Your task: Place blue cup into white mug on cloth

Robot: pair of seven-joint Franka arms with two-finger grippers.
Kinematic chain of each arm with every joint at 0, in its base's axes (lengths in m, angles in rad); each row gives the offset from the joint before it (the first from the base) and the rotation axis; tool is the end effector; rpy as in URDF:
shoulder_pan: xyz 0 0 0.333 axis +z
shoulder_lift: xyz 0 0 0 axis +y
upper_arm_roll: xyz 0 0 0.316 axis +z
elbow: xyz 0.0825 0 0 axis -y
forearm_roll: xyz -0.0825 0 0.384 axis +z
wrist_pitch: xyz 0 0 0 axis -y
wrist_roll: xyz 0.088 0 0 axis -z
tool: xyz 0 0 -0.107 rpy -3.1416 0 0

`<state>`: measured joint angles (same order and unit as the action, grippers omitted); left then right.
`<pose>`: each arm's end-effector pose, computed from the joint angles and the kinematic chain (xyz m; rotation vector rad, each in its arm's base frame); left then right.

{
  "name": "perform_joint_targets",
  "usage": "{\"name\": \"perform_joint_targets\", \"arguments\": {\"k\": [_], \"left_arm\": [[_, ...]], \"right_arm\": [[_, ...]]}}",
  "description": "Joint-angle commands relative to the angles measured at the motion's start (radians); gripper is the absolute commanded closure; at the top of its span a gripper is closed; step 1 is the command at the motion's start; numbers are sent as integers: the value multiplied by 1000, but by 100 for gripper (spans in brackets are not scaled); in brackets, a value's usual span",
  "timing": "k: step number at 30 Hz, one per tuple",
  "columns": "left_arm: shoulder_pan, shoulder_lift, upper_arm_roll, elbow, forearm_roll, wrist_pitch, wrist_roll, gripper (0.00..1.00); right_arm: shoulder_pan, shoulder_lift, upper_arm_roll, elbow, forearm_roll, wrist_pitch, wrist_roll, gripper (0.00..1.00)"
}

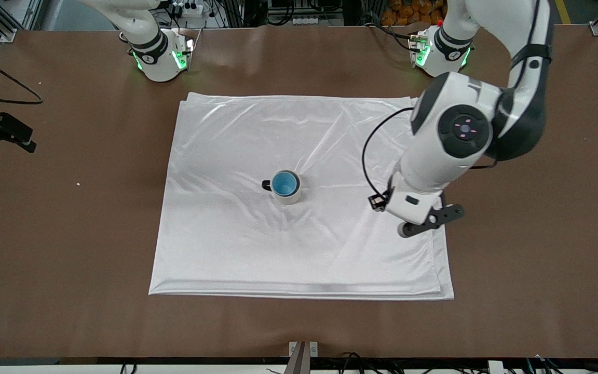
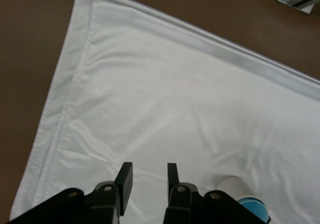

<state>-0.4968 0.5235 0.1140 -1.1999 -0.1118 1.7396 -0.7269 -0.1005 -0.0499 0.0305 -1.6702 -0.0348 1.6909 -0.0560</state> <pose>0.6481 -0.2928 0.4848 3.0398 0.5314 -0.0186 0.5480 -0.0414 0.6156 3.0992 -0.0171 0.1057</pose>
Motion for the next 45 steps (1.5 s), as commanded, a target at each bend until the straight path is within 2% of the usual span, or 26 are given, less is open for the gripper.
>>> {"name": "perform_joint_targets", "arguments": {"k": [1,10,18,25,40,45], "left_arm": [[84,-51,-2,-24,-12,-28,109,65],[251,-82,3,-26,-5,-58,388,64],[343,-86,3,-26,-3,-65,584,62],[350,-89,19,-26,-2,-65,675,60],[351,-94,22,-26,50,-69,762,59],[351,-92,30,-26,54,-91,808,59]], "right_arm": [[-45,-18,46,-2,16,-27,25,0],[-76,-27,72,0,18,-30,25,0],[-88,-30,88,3,18,-42,30,0],[-74,-25,83,64,18,-76,45,0],[-68,-24,89,84,18,-88,42,0],[-38,-21,88,98,18,-86,44,0]]}}
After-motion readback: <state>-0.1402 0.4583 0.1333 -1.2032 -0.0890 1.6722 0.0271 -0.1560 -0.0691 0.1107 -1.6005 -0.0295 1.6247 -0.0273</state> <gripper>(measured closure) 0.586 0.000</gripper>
